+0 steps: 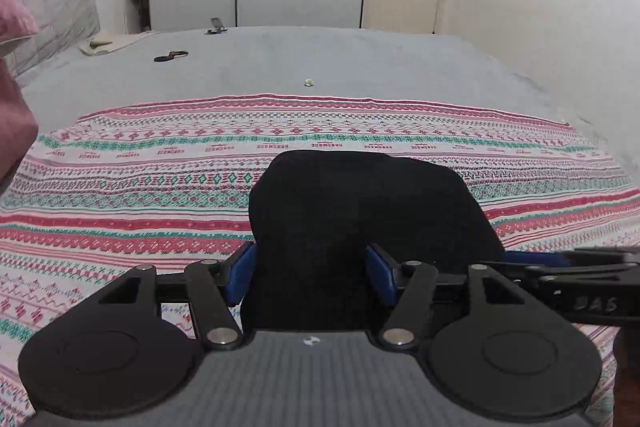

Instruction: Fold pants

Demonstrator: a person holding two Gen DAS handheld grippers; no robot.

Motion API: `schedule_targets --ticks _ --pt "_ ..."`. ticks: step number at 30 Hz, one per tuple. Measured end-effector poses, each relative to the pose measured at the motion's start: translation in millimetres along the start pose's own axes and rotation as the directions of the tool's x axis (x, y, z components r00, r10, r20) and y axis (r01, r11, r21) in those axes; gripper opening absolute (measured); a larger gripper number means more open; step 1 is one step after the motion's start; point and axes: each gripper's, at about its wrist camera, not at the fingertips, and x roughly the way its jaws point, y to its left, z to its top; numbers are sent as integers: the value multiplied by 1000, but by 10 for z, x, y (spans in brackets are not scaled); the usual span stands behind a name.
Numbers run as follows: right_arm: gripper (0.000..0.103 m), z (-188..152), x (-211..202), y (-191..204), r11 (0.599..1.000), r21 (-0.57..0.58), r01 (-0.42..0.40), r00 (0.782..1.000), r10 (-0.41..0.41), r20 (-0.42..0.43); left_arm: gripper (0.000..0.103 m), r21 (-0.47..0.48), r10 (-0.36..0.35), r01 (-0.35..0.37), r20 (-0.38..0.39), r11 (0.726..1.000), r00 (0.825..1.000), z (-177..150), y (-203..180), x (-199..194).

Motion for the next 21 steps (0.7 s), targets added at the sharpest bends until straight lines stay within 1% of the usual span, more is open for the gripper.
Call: schedule_targets --ticks 2,3,5,6,8,10,12,13,14,15,17,18,20,21 --pt "44 7 123 95 999 -35 3 1000 -3 -8 92 -28 -13 12 -9 1000 1000 -1 60 35" --pt "44 -2 193 137 998 -58 7 1000 -8 -21 93 -50 -24 23 -26 998 999 -16 94 47" --pt "44 -49 349 193 995 -97 30 997 -37 -68 95 -104 -57 50 -67 993 996 -51 179 121" --pt "44 -79 415 184 994 -103 44 994 -53 -91 95 -117 -62 54 -70 992 996 -65 204 135" --pt "44 -143 476 209 989 -134 64 992 -78 -100 96 -106 -64 56 -74 993 995 -61 206 154" --pt "44 -136 471 254 981 -177 74 988 -95 -118 96 -122 -76 65 -83 990 994 -43 233 158" --pt "43 -94 432 252 975 -214 60 986 -91 -137 96 -142 -83 70 -84 987 993 -36 248 167" --pt "43 -62 409 223 977 -209 47 988 -76 -133 96 -150 -87 73 -86 986 993 -36 258 177" --pt "43 -25 375 192 978 -203 37 991 -61 -115 96 -156 -92 77 -88 985 992 -49 256 152" --pt "43 12 333 183 978 -205 42 996 -58 -72 96 -162 -94 78 -89 984 992 -47 262 159" --pt "43 95 282 198 971 -226 79 997 -76 23 96 -162 -93 77 -90 984 992 -61 246 152" --pt "43 149 284 204 967 -240 90 995 -78 56 96 -160 -91 76 -89 984 992 -59 240 153" --pt "43 233 355 174 961 -257 102 993 -84 79 96 -157 -90 75 -88 985 992 -56 224 158" --pt "43 253 432 111 964 -241 115 992 -99 79 97 -157 -92 78 -88 985 992 -60 225 160"
